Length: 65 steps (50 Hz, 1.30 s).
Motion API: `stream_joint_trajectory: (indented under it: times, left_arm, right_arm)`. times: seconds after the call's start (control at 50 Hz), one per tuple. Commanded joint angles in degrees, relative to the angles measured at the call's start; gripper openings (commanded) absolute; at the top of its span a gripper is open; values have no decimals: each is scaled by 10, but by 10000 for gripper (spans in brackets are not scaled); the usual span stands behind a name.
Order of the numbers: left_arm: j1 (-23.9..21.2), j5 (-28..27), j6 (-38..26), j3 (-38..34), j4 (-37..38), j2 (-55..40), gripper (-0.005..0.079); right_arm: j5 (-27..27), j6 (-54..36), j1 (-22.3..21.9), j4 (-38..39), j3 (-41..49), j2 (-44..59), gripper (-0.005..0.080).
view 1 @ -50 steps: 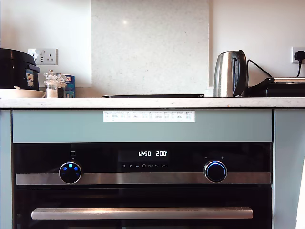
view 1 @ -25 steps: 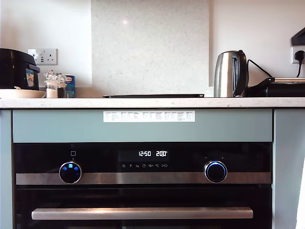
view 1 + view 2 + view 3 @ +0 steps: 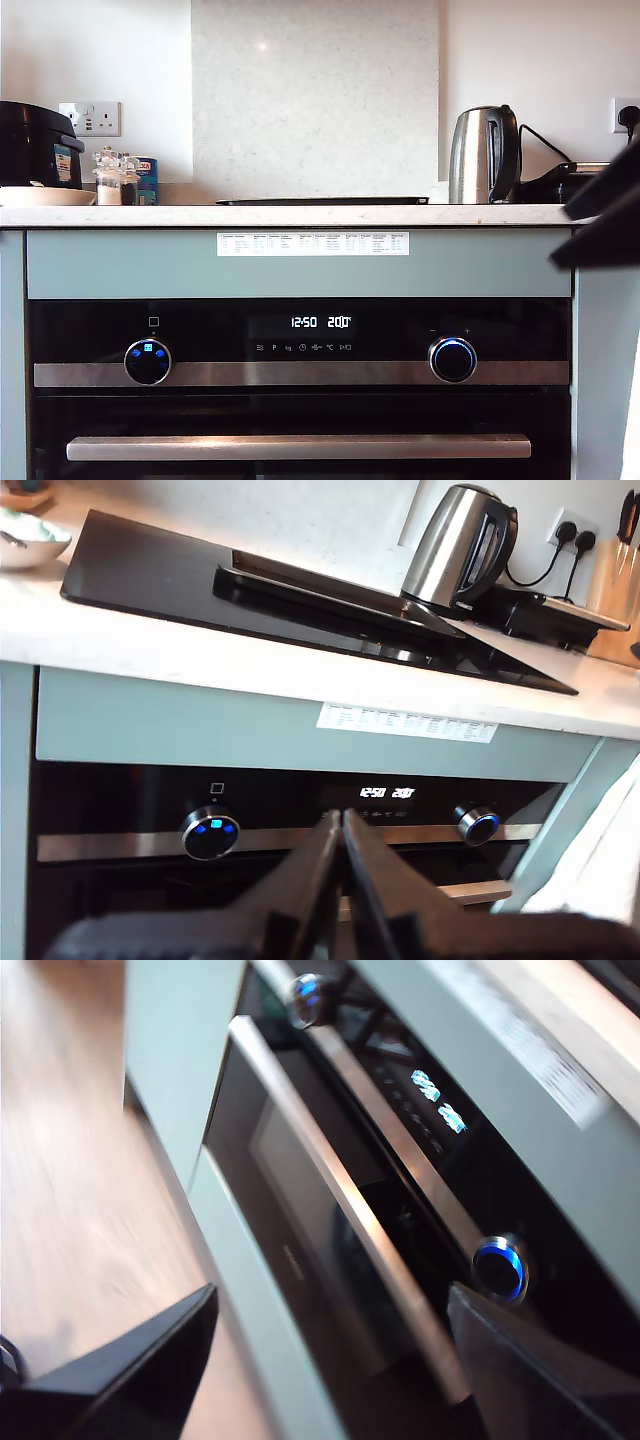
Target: Switch the oven temperature to 220 degrees by turning the right rotary switch until the correct number is selected
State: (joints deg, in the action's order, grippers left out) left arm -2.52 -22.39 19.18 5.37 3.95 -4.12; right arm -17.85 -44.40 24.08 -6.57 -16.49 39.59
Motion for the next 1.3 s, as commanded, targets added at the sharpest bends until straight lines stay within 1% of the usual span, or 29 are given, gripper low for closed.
stream_joint_trajectory:
  times: [0.0, 0.08, 0.16, 0.3, 0.42, 0.5, 0.58, 0.84, 1.14, 1.28]
  left_arm:
    - [0, 0, -23, 5, 0, 0, -22]
    - [0, -1, -65, 5, 13, 0, -22]
    - [0, 2, -98, 5, 35, 0, -22]
    - [0, 3, -127, 5, 79, 0, -22]
    - [-5, -15, -152, 5, 97, 0, -22]
    - [-12, -31, -152, 5, 97, 0, -22]
    - [-21, -36, -152, 5, 98, 0, -22]
    - [-53, -64, -150, 5, 98, 0, -22]
    - [-115, -64, -150, 5, 98, 0, -22]
    - [-131, -63, -151, 5, 98, 0, -22]
  right_arm:
    - [2, -53, 10, 51, 5, 22, 693]
    - [2, -81, 16, 110, 5, 56, 693]
    - [3, -82, 18, 141, -1, 88, 693]
    - [31, -117, 15, 191, -11, 165, 693]
    - [40, -150, 14, 218, -30, 232, 693]
    - [50, -172, 13, 247, -44, 280, 693]
    - [52, -188, 12, 270, -59, 318, 693]
    - [49, -220, 12, 275, -121, 419, 693]
    - [55, -268, -3, 304, -149, 502, 693]
    - [72, -299, -20, 329, -156, 528, 693]
